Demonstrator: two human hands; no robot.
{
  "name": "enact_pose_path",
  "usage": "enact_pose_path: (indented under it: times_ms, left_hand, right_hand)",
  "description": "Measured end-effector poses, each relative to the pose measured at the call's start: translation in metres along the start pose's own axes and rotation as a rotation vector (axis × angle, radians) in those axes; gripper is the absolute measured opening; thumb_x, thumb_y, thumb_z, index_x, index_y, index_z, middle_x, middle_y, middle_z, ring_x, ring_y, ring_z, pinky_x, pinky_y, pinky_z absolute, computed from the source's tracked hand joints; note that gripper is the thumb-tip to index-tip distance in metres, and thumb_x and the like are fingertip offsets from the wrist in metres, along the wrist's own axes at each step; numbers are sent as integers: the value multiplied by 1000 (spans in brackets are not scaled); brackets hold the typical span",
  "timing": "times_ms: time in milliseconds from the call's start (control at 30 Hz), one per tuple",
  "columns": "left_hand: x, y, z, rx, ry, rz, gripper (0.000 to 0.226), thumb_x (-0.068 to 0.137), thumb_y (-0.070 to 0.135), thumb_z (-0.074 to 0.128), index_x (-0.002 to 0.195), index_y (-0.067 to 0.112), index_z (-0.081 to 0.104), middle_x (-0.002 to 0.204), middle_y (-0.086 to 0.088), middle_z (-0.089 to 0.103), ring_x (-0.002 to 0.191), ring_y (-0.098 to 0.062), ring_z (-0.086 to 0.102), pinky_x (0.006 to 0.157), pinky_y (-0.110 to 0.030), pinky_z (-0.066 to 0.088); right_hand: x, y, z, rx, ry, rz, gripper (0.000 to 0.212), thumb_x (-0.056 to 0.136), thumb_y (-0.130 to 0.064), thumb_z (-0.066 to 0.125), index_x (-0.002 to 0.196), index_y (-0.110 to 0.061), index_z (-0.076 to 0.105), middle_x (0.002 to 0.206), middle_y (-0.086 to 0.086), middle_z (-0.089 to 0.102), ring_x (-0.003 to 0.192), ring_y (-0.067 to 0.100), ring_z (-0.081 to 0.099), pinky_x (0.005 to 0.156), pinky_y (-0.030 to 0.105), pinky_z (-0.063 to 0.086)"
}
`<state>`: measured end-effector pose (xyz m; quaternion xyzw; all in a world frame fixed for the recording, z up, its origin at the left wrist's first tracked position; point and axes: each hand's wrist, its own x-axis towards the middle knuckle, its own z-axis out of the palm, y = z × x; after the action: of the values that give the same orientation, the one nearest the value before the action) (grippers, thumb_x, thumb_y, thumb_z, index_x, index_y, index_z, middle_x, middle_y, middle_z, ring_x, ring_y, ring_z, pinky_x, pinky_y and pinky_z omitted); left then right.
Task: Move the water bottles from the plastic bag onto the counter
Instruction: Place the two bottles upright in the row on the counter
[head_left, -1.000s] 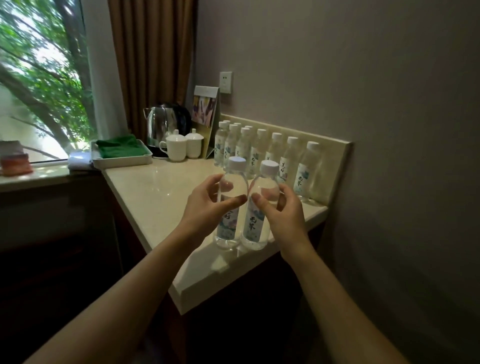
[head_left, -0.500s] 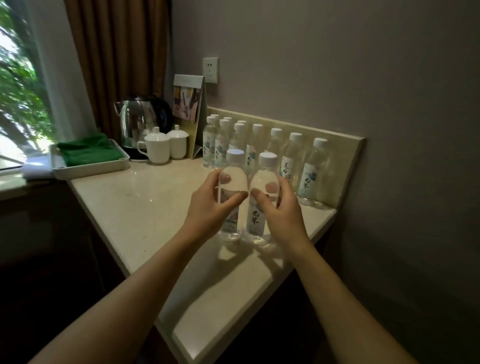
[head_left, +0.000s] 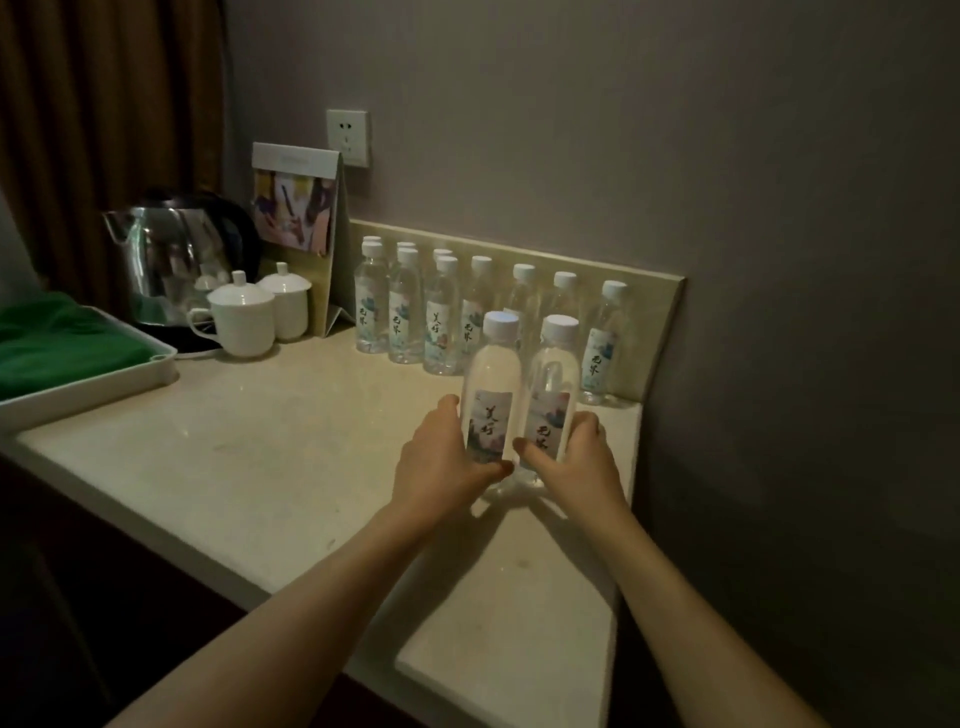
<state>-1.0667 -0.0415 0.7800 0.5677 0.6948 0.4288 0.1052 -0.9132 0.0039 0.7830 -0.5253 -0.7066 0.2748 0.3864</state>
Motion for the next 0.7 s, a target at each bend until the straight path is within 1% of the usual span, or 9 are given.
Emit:
enact_pose_path:
  times_ms: [67,133,200,267,367,467,600,700]
  left_hand:
    - [-1,-4,3,20,-13,26,64,65,41,87,114,23,49,109,2,58,98,-17,61,81,-36,58]
    - [0,-8,5,14,-9,16,59,66,40,86,109,21,50,105,1,57,95,-18,60,78,-35,56]
    - [6,-12,6,5,0,17,57,66,39,85,106,20,49,104,0,58,94,-19,60,76,-34,54]
    - [13,-15,7,-26,3,9,58,67,39,85,107,19,49,106,0,61,95,-20,62,79,-37,57]
    - [25,-21,10,-30,26,-6,58,68,40,84,107,19,47,106,-1,63,96,-21,64,78,-40,58]
    - [39,-24,11,-10,28,-2,56,69,39,85,107,19,48,107,-1,65,97,-22,65,80,-41,58]
    - [59,-30,16,-23,22,-25,55,68,39,85,107,22,51,107,0,65,97,-22,66,80,-43,59]
    - [71,-31,21,24,49,-34,56,68,42,83,110,21,53,106,-2,61,97,-23,62,83,-43,56]
  right_hand:
    - [-5,-3,3,-50,10,16,56,81,-34,74,123,-17,41,120,1,50,112,22,57,82,29,51]
    - [-6,-7,4,-64,29,29,54,82,-31,74,123,-17,43,119,2,54,111,21,58,75,24,46]
    - [-5,-9,6,-98,46,35,54,81,-32,75,122,-16,45,119,3,56,110,21,58,76,25,44]
    - [-2,-11,10,-111,60,32,54,81,-34,75,122,-16,46,120,3,57,111,22,59,78,26,46]
    - [7,-13,16,-131,65,23,56,81,-34,75,124,-16,45,123,2,56,115,22,58,85,30,50]
    - [18,-14,21,-124,57,21,60,81,-35,75,128,-18,43,127,1,55,119,22,56,92,34,51]
    - [35,-12,29,-143,71,18,62,82,-38,74,130,-18,41,129,1,53,119,22,55,93,36,49]
    - [46,-11,34,-161,83,21,63,82,-40,72,131,-17,39,131,2,51,120,24,55,94,38,50]
